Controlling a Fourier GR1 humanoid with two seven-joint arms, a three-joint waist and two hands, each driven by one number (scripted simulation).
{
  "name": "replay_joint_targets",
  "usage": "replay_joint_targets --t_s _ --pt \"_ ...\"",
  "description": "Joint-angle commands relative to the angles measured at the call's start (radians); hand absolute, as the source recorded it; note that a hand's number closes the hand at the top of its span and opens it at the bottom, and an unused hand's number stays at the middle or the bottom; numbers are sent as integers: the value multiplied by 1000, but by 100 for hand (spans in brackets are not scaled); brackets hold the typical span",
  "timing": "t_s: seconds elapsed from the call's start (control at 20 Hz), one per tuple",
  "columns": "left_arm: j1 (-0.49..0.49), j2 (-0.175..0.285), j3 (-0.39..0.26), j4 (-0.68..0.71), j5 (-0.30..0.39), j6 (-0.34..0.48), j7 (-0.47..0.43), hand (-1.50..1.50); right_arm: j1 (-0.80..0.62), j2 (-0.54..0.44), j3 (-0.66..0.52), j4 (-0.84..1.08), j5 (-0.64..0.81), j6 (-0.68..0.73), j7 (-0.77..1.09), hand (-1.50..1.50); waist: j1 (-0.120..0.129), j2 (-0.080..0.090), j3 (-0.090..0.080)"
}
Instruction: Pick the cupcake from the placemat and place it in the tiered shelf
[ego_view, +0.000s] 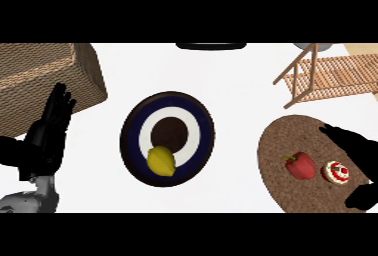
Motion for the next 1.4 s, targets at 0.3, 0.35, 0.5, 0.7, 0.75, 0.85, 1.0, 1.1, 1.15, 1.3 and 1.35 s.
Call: replay_joint_targets --t_s 0.3,0.35,0.5,0.7,0.75,0.85,1.0,1.1,1.15,1.3,1.35 --pt "-16 -44 27 -47 -33 -33 59 0 -30 104 20 136 107 -14 -30 -150 1 0 0" --pt "-6 -58 24 -18 -46 -29 38 0 12 76 13 132 127 -30 -65 150 -1 0 0" --pt "31 -69 23 -52 -59 -31 33 0 -40 69 33 153 170 -41 -105 150 2 0 0" --pt "-6 -69 50 27 -47 -51 -12 0 -86 41 16 289 222 -206 -232 150 3 2 0" --pt "76 -86 14 -56 -85 -41 -6 0 -56 102 34 232 222 -185 -181 150 3 0 0" --pt "-12 -68 52 -1 -64 -50 6 0 -61 73 -39 352 168 -242 -289 150 1 1 1" --pt "24 -77 29 -19 -57 -68 -4 0 -74 31 -131 483 89 -271 -407 150 6 4 2" --pt "28 -93 30 -20 -77 -44 5 0 -67 63 -128 432 79 -272 -406 150 -1 1 0" --pt "-5 -69 51 -20 -66 -63 30 0 -102 69 -129 462 84 -274 -414 150 1 1 0" --pt "15 -74 63 -14 -69 -56 10 0 -41 38 -192 396 -28 -183 -484 150 -6 -1 0" --pt "1 -81 57 9 -67 -67 9 0 -72 70 -171 422 -21 -173 -475 150 -2 0 0"
